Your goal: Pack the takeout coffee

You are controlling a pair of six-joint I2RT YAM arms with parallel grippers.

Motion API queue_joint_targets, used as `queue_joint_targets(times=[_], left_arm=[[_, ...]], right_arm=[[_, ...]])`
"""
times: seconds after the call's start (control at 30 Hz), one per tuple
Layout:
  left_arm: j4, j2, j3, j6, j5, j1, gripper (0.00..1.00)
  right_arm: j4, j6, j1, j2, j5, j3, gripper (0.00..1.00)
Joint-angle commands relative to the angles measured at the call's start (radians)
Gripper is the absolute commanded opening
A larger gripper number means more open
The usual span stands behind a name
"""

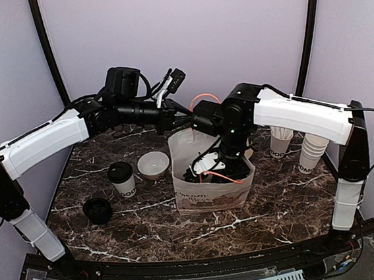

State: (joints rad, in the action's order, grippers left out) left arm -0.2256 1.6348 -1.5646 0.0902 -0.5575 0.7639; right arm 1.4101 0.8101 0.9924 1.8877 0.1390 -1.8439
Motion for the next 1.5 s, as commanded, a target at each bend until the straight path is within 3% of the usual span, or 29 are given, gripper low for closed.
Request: queue_joint_targets(times=[0.0,0.17,0.3,0.4,0.5,0.6,0.73,0.83,0.97,1.07,1.13,1.17,1.23,1.47], left_arm=[[0.064,0.009,-0.029,-0.033,0.002,-0.005,0.00],[0.064,0.037,-0.028,-0.028,0.035,-0.009,0.00],[0.075,0.026,-0.037,-0.026,0.042,-0.011,0.09],[0.045,0.013,-0.073,-0.015,0.089,-0.010,0.40],[-0.094,-0.015,-0.123,0.009,0.206,-0.010,0.54],[-0.263,-0.079,-0.183,-0.022,0.455,-0.012,0.67],[-0.626,-0.115,-0.268,-0.161,0.670,-0.020,0.73],[-0.823,-0.159,-0.217,-0.251,0.715,-0.033,0.73],[-0.848,-0.185,-0.120,-0.271,0.670,-0.109,0.73],[-0.887,-0.124,-0.131,-0.281,0.631,-0.152,0.74],[-0.939,-0.062,-0.160,-0.276,0.640,-0.160,0.82],[-0.947,-0.038,-0.161,-0.273,0.654,-0.162,0.95],[-0.950,-0.017,-0.136,-0.258,0.645,-0.176,0.98],[-0.968,0.098,-0.083,-0.225,0.619,-0.232,0.94]], right_arm=[[0.008,0.072,0.031,-0.064,0.014,-0.056,0.67],[-0.017,0.031,0.008,-0.042,-0.055,-0.208,0.69],[-0.033,0.020,-0.029,-0.045,-0.064,-0.227,0.74],[-0.039,0.014,-0.054,-0.065,-0.054,-0.233,0.77],[-0.022,0.019,-0.074,-0.075,-0.039,-0.296,0.80],[-0.011,0.031,-0.086,-0.087,-0.038,-0.365,0.82],[0.009,0.048,-0.102,-0.096,-0.040,-0.414,0.83],[0.009,0.047,-0.118,-0.095,-0.044,-0.450,0.84],[0.009,0.033,-0.149,-0.089,-0.036,-0.536,0.84],[0.008,0.027,-0.164,-0.108,-0.051,-0.549,0.84],[-0.006,0.013,-0.167,-0.136,-0.086,-0.524,0.84],[-0.018,0.002,-0.170,-0.152,-0.106,-0.505,0.84],[-0.039,-0.013,-0.187,-0.186,-0.120,-0.474,0.85],[-0.060,-0.037,-0.288,-0.220,-0.111,-0.432,0.86]])
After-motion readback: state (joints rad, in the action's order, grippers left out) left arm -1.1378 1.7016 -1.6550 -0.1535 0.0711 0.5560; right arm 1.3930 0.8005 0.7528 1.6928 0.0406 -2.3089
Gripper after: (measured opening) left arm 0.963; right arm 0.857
